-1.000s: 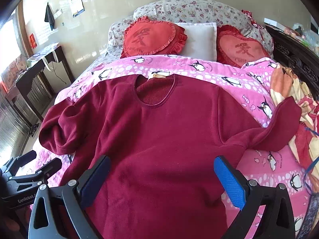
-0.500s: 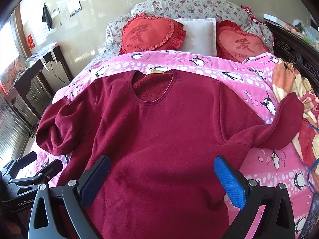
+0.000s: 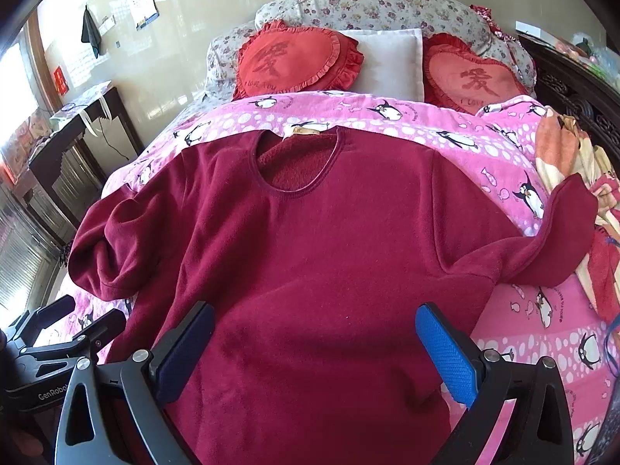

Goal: Fold small clothes
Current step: 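Position both grippers over the dark red sweatshirt body near its hem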

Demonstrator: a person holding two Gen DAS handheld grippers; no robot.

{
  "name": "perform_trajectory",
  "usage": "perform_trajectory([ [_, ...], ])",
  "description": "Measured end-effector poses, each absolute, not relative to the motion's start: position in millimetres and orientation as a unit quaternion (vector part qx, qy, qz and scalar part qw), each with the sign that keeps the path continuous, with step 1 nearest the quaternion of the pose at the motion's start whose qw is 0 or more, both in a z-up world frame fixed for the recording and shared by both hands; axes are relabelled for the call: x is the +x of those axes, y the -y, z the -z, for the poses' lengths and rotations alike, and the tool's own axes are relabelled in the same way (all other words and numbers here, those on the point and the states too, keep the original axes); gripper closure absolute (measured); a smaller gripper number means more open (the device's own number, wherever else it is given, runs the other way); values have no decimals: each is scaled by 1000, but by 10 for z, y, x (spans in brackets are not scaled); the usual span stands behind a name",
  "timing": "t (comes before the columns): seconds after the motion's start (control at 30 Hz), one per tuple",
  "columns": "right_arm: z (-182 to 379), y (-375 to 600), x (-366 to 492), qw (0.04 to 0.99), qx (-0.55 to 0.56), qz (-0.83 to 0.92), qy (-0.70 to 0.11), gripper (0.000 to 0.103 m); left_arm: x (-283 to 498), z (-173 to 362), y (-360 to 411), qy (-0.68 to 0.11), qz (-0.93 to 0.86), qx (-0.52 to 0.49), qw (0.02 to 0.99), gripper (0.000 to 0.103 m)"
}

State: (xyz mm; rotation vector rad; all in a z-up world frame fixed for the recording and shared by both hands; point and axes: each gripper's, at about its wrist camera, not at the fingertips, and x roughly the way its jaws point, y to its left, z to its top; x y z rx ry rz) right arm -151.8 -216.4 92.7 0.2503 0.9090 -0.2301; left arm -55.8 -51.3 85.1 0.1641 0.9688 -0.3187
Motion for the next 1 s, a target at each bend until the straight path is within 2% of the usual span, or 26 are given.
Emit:
perform_trajectory([
  [1.0,-799,2100,-1272,880,102,93,-454,0,-260,-895,326,-458,117,55,879,1],
])
